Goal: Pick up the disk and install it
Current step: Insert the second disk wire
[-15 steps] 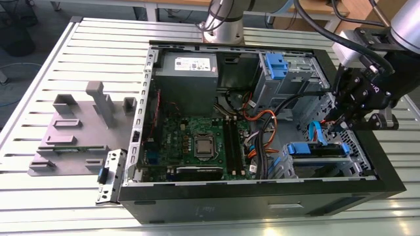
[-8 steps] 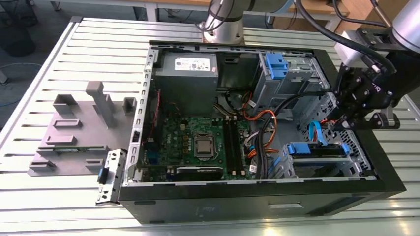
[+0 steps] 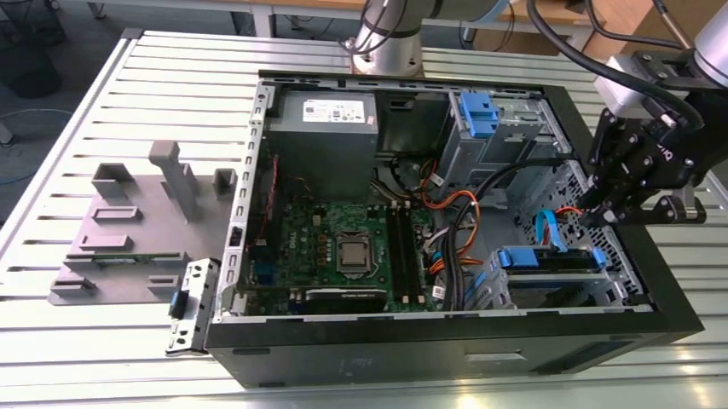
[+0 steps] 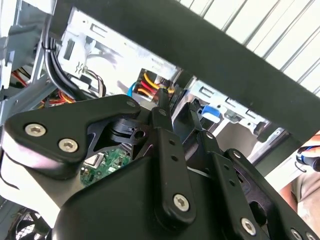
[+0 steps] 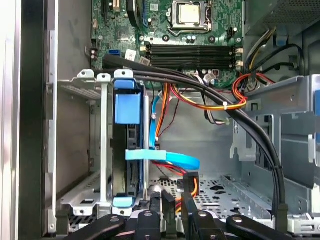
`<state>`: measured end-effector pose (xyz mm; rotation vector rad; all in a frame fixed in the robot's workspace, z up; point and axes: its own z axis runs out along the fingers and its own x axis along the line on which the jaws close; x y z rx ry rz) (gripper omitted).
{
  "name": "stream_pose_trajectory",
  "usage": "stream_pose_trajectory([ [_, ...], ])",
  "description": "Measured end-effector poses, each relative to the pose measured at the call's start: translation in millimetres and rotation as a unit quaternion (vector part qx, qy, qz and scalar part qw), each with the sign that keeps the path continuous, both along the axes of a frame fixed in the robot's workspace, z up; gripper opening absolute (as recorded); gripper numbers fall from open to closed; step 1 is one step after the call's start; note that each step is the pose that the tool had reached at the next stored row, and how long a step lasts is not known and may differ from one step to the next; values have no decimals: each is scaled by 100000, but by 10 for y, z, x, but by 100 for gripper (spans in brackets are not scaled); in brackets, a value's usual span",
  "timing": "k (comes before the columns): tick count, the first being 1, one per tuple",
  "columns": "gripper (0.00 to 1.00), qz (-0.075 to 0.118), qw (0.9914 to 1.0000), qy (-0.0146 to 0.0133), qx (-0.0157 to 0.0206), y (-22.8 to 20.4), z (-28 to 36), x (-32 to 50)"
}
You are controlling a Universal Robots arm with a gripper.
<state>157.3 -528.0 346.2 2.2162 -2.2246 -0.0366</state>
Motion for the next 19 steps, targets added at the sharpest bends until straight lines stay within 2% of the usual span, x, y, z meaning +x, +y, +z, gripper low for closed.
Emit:
stream_pose_trajectory([
  [4,31,-2,100000,6,-15,3,-6,35],
  [19,31,-3,100000,2,-13,7,-14,37],
])
